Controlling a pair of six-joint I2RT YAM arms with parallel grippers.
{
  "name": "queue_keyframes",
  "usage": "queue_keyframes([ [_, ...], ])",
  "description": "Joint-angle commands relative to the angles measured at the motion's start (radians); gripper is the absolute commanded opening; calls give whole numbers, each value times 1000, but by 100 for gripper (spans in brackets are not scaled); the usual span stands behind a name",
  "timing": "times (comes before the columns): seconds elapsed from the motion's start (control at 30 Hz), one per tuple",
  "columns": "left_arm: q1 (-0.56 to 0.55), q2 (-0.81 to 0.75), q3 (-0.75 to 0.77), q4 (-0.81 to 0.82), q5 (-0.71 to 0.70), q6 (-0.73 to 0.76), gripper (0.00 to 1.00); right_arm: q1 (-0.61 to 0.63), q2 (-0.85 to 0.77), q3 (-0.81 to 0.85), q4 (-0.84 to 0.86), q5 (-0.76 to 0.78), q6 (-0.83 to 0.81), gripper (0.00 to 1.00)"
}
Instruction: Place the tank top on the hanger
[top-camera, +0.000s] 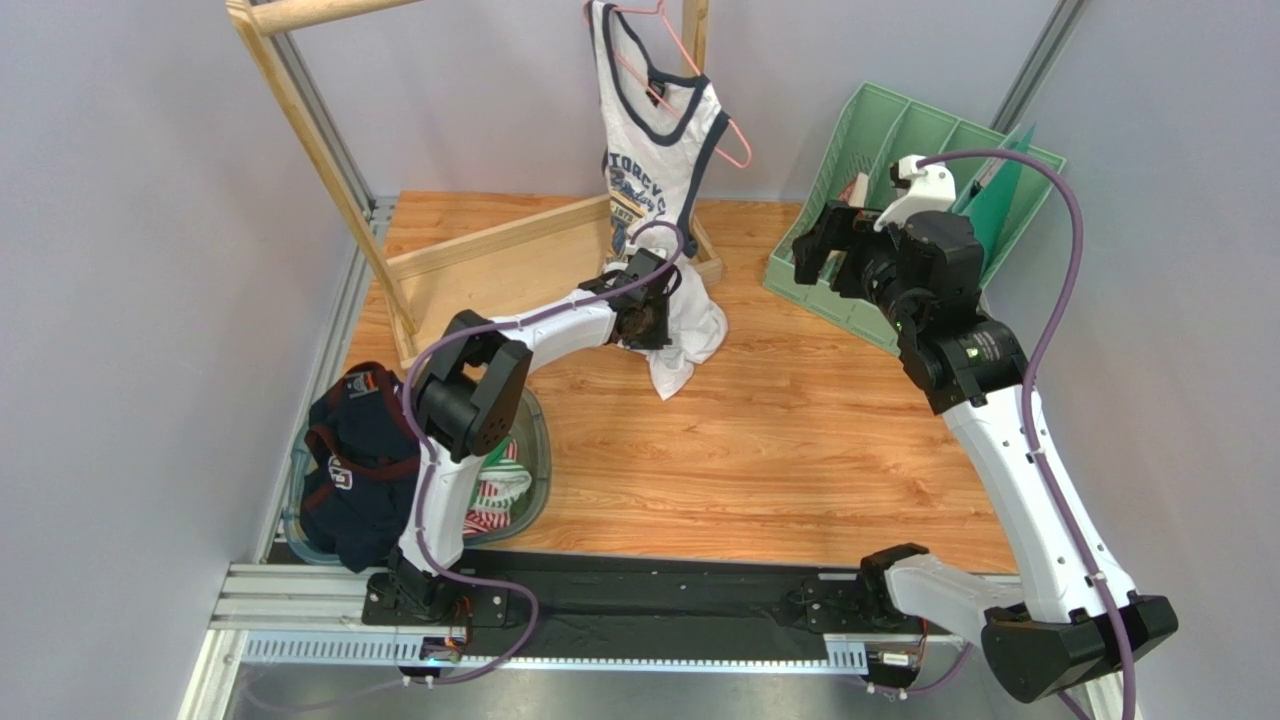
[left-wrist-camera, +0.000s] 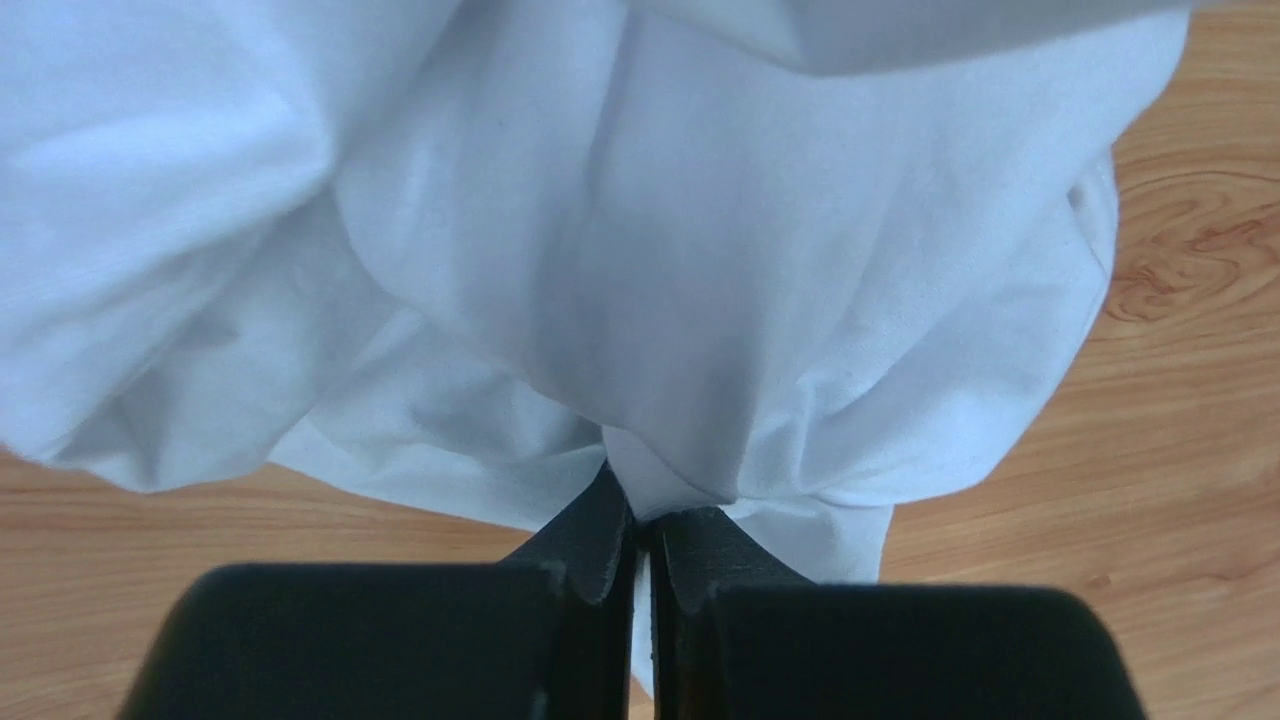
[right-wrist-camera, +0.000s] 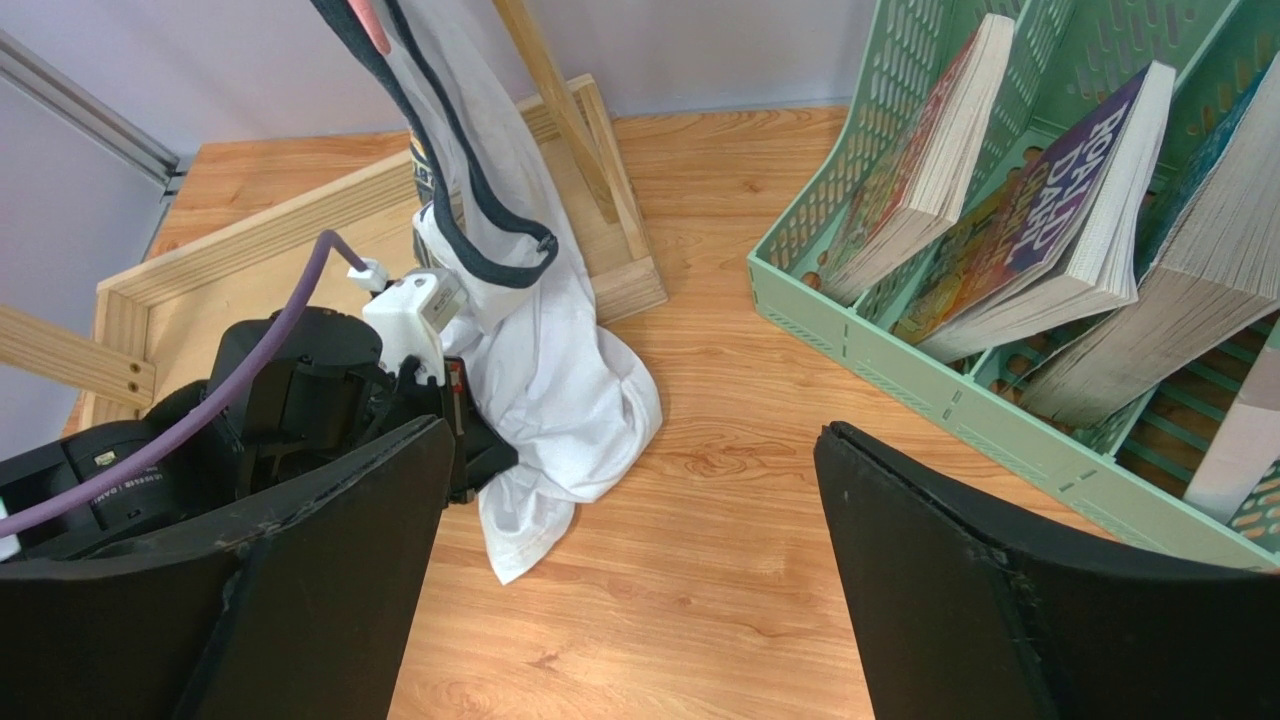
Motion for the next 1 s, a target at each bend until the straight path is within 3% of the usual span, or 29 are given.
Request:
queue_keyframes([
  [0.0,2,-116,-47,33,-132,72,0,-4,-28,-12,32,-12,8,98],
  [0.17,70,-307,-131,64,-164,115,0,-2,-20,-18,36,-22,15,97],
  [0.33,196,-355,-40,36,-147,208,0,-4,-7,-18,43,-33,10,97],
  [0.7,326,-200,302,-4,-215,373,0,-2,21,-27,56,-44,2,97],
  [0.93,328,-102,309,-48,-207,414,0,-2,30,-36,56,-41,8,97],
  [0.97,328,-97,288,-59,-193,399,12,-4,30,-38,55,-42,8,97],
])
